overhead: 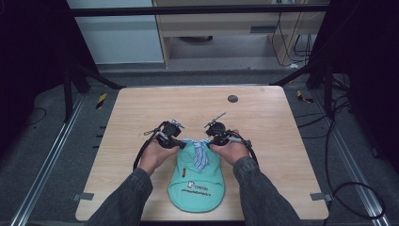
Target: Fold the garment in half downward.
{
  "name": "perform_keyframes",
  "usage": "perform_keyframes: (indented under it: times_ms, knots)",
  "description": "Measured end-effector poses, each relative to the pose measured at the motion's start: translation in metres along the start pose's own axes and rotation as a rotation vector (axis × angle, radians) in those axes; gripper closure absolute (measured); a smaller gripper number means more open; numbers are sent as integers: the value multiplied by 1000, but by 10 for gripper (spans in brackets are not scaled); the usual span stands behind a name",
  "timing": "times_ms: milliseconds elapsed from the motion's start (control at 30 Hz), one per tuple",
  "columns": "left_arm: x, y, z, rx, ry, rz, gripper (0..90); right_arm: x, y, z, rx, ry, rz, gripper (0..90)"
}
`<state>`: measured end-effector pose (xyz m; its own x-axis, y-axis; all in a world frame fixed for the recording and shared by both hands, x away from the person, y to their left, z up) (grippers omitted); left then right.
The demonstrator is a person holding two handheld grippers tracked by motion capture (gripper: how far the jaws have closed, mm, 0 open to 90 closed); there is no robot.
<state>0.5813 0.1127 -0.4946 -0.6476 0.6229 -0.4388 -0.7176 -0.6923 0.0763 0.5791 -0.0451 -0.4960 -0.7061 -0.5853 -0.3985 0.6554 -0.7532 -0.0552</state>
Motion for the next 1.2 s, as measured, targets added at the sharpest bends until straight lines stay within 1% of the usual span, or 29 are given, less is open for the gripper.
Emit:
perform_keyframes:
  times_ms: [100,233,400,600,700,767,800,900,1000,1033,1200]
  knots:
    - [-2,0,4,-2,17,0,872,-2,0,6,10,12,9,815]
    - [-4,-1,9,-7,35,-1,872,-5,0,12,8,31,9,815]
    - [-6,-2,15,-11,43,-11,872,-8,0,18,14,42,14,815]
    - [-9,-3,22,-22,69,-12,872,-13,1,24,21,56,19,815]
    - [-11,-3,26,-28,78,-19,872,-15,0,29,23,65,20,815]
    - [-11,-3,27,-26,84,-19,872,-15,0,31,26,68,21,815]
    - [-11,-2,28,-26,84,-19,872,-16,1,32,30,72,30,815]
    - [-13,-2,29,-30,95,-21,872,-16,0,34,29,73,28,815]
    - [-14,-2,31,-30,97,-29,872,-17,1,36,35,79,35,815]
    - [-15,-1,31,-30,104,-25,872,-18,2,38,36,81,33,815]
    - [-17,-2,34,-32,111,-31,871,-19,4,43,38,91,31,815]
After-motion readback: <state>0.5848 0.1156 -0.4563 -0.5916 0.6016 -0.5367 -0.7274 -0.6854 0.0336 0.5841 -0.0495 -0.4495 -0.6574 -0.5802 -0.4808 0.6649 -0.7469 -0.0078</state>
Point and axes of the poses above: each handheld gripper's, and its own axes: z roughly backward along the jaws, x roughly out of its underside, y roughly to its right, the point moved 6 cm from there along -z, roughly forward along the jaws, and after that the axes turned 7 degrees about -y, right-handed, at the moved point
